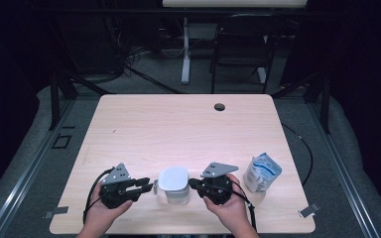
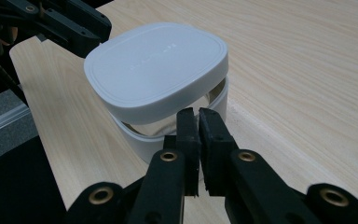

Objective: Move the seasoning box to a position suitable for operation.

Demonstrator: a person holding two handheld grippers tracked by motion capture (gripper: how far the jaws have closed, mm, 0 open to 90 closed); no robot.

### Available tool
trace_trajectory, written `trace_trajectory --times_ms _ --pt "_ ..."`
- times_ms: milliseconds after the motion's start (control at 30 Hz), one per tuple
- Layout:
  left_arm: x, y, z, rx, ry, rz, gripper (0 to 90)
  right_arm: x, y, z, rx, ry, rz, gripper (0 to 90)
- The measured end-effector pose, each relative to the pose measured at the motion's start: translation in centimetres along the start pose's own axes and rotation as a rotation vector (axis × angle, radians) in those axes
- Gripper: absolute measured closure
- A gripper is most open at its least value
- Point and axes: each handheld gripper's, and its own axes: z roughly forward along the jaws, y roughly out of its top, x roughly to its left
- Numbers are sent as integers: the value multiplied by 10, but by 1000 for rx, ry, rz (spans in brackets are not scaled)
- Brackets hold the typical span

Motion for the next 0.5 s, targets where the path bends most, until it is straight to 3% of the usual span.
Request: trace_trajectory --times_ms 500 --pt "-1 -14 13 43 -34 10 756 6 4 -1 4 -21 -8 872"
